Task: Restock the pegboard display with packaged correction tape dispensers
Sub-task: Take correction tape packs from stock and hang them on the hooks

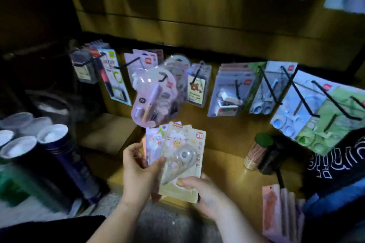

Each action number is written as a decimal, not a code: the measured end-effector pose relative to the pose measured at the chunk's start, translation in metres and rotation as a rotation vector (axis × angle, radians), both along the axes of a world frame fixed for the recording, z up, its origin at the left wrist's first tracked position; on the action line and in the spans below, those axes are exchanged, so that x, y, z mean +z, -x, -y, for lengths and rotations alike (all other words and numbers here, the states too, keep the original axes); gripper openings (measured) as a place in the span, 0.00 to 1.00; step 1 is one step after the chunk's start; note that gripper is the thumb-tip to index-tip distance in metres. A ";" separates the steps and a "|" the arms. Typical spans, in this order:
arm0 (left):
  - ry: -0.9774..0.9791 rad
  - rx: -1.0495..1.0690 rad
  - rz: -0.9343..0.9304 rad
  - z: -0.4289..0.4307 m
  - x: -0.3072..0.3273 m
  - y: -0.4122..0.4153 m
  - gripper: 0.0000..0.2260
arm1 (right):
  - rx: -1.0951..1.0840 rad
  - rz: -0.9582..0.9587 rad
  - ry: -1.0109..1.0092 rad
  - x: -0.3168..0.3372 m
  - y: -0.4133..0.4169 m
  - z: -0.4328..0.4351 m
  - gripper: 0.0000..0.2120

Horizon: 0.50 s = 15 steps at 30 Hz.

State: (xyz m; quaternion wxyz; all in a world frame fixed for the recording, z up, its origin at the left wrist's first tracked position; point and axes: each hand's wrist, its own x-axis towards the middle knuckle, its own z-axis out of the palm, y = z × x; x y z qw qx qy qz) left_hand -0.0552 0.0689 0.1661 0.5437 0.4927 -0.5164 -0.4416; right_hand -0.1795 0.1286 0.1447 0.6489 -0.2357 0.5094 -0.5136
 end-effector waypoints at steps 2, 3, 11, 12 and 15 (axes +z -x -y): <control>-0.022 0.039 0.005 -0.009 0.006 -0.014 0.22 | 0.008 -0.004 0.021 0.003 -0.015 -0.004 0.16; -0.029 0.049 0.009 -0.015 0.007 -0.020 0.22 | 0.001 -0.001 0.035 0.004 -0.021 -0.008 0.17; -0.033 0.004 0.023 -0.057 0.016 -0.035 0.24 | -0.015 -0.038 0.066 0.025 -0.029 -0.049 0.16; -0.028 -0.002 0.026 -0.061 0.019 -0.034 0.24 | -0.020 -0.040 0.073 0.029 -0.029 -0.054 0.16; -0.039 -0.046 0.018 -0.067 0.036 -0.033 0.30 | -0.044 -0.017 0.134 0.047 -0.028 -0.065 0.16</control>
